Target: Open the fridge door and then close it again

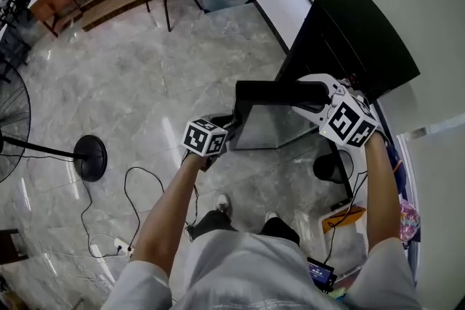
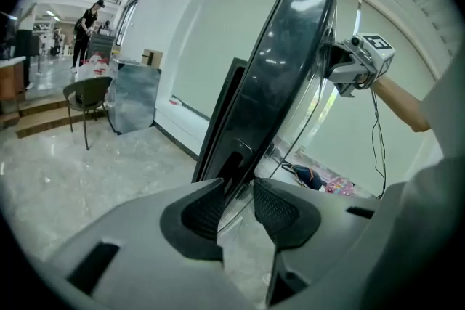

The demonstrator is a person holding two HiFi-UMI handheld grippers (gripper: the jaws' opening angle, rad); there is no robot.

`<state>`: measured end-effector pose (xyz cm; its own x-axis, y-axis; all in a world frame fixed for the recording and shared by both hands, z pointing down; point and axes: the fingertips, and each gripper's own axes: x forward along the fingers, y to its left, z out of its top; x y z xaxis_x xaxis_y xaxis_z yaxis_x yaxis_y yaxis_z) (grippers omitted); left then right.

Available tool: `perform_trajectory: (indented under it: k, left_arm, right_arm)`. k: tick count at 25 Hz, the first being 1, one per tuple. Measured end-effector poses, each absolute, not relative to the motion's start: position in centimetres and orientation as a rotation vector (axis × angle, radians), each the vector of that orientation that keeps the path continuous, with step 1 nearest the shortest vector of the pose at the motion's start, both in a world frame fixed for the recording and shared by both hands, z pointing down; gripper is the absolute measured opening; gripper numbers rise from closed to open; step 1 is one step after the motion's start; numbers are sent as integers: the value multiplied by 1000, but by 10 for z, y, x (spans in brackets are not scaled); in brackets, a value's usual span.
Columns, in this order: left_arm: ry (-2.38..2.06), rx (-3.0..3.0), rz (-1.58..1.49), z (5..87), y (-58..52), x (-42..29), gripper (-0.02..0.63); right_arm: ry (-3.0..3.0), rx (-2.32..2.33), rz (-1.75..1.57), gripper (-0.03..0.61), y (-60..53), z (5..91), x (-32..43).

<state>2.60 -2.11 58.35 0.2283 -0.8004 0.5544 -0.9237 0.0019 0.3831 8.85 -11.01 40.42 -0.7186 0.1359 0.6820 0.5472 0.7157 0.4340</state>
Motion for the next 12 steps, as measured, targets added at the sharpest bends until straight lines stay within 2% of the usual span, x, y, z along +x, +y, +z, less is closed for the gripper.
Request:
perform_trajectory:
  k: [12]
  left_arm:
    - [-1815, 1553, 220, 583, 2, 60, 124]
  right_arm:
    - [-2291, -726, -936, 201, -90, 402, 115]
